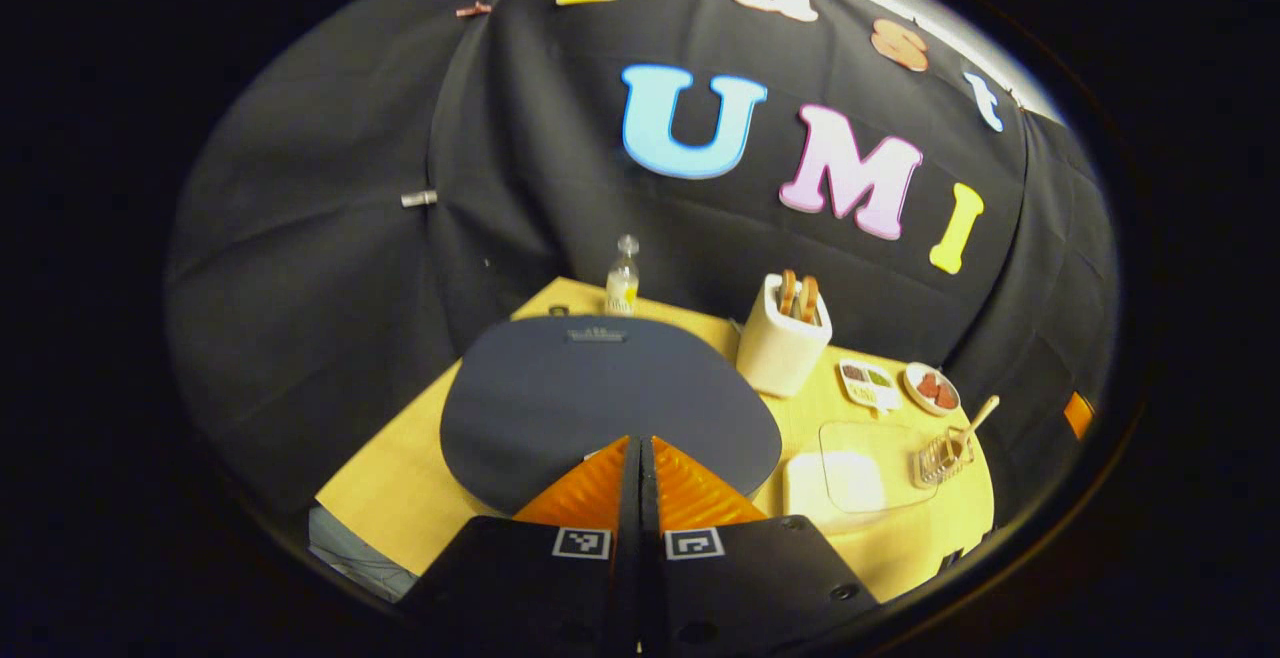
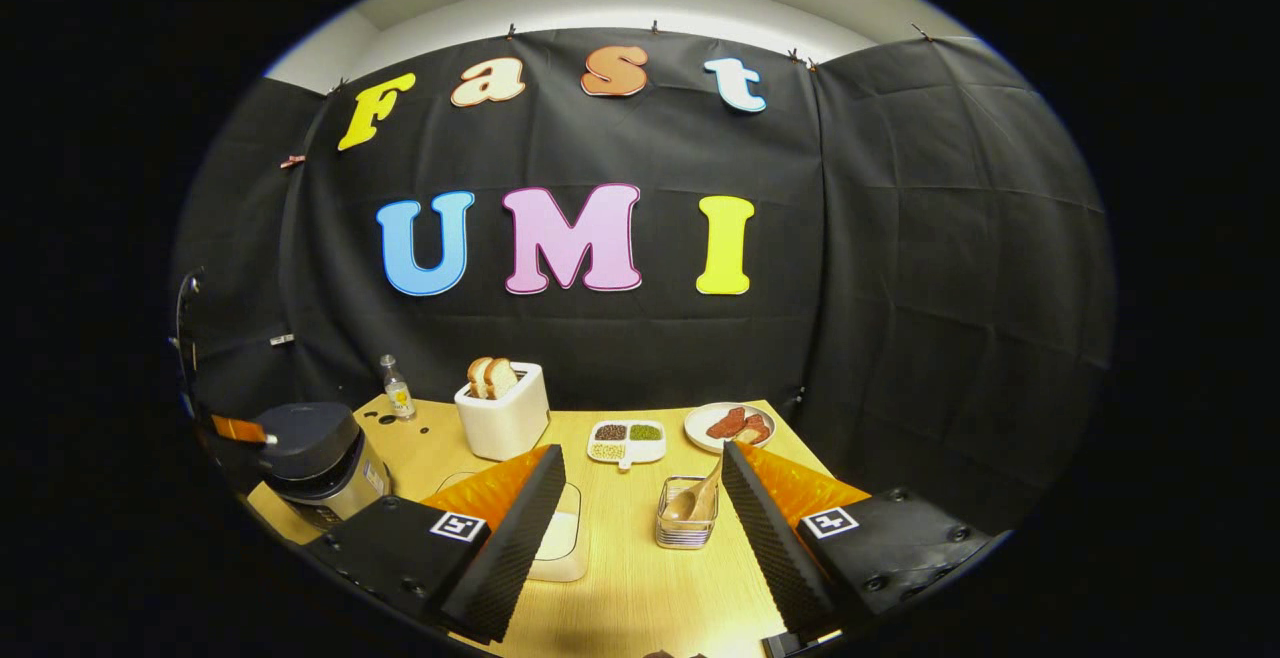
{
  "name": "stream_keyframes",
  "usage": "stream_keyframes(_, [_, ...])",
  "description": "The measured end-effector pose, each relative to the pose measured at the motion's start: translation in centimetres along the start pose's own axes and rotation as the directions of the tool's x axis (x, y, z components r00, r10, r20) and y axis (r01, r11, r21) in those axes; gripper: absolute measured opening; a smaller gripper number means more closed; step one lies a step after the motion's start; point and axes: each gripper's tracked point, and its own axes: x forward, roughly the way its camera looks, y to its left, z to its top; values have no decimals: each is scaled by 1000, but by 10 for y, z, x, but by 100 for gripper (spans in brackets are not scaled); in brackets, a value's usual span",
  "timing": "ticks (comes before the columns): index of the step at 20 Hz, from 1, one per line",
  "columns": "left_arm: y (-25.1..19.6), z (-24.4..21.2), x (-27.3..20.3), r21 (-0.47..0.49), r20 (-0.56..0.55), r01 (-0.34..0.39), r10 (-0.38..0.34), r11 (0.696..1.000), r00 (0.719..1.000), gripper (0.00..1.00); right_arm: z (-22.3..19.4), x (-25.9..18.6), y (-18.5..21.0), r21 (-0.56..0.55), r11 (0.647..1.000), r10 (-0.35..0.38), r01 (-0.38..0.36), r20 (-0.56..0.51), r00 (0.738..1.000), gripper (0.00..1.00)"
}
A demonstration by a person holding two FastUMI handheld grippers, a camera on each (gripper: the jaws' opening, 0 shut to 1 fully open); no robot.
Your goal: Close the left gripper, press the button to open the rice cooker; take a wooden spoon from the chopstick holder with the right hand, scoop a spoonful of rice and pour it into the rice cooker, then put the wooden spoon back into the chopstick holder.
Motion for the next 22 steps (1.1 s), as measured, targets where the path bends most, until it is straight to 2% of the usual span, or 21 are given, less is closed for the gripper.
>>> stream_keyframes(3, [-13,44,-30,28,166,-67,62,997,984,7,-3,5,-6,-10,1000,-1,1,-2,1000,99])
stream_keyframes(4, [-18,50,-37,33,193,-77,69,996,979,7,-4,7,-8,-8,1000,-3,3,-7,1000,98])
stream_keyframes(5, [-23,51,-45,39,210,-89,79,995,975,4,-6,9,-10,-2,1000,-3,3,-11,1000,98])
stream_keyframes(7, [-36,50,-54,50,224,-77,64,996,973,15,-8,13,-17,4,1000,-10,10,-15,1000,98])
stream_keyframes(8, [-41,50,-56,50,233,-71,57,996,971,28,-9,16,-22,4,1000,-15,15,-16,1000,98])
stream_keyframes(12, [-51,40,-63,42,225,-64,53,997,973,93,-13,32,-34,26,1000,-16,16,-21,1000,98])
stream_keyframes(14, [-57,37,-63,48,216,-71,59,996,975,96,-17,43,-41,36,999,-17,18,-32,999,98])
stream_keyframes(22, [-87,7,-65,64,155,-114,103,991,983,95,-47,112,-71,77,997,-5,16,-141,990,99])
